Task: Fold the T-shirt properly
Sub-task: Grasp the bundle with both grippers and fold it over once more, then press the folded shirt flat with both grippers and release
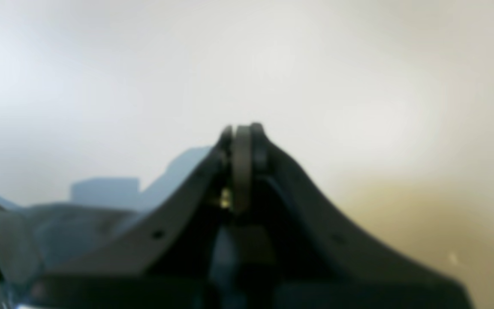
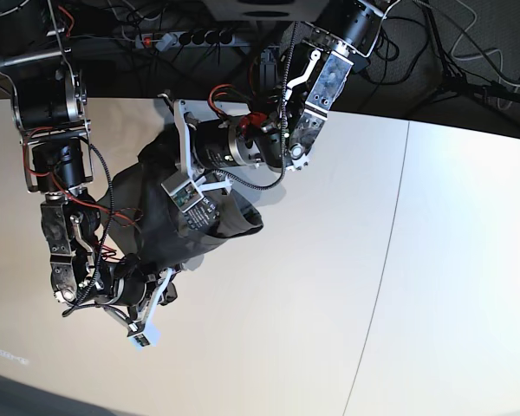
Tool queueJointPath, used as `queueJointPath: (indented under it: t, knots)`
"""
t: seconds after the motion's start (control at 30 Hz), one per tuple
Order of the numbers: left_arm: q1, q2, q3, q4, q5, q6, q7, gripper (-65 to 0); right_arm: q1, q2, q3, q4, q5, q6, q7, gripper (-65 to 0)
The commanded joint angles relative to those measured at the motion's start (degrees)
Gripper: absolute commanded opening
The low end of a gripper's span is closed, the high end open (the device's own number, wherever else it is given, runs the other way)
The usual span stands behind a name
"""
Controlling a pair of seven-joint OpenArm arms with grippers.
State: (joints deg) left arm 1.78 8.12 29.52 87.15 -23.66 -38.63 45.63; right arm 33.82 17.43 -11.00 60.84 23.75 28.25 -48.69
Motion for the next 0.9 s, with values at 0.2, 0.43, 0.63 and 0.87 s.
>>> queueJointPath:
  t: [0.2,0.43,0.63,0.87]
  knots:
    - [-4.6,0.3,0.0,-5.0,2.6,-1.4,-1.5,-65.0,1.5,3.4,0.3,0.7,5.0,2.0,-2.1,-65.0]
    - [-5.7,-7.3,-0.7,-5.5,2.6,-1.4,-2.2,-65.0,-1.3,8.0,0.3,0.8,14.3,2.3,-8.8,-65.0]
    - [-10.0,-12.0,-0.7,-7.3,5.3,-1.4,-6.0,-65.0,-6.8,13.4,0.4,1.2,22.9,2.7,-10.4,-65.0]
    - [-19.1,-11.9,-0.7,-16.9,5.6,-1.4,-7.7,-65.0,-14.3,17.0,0.5,5.3,29.6,4.1,-14.4,-65.0]
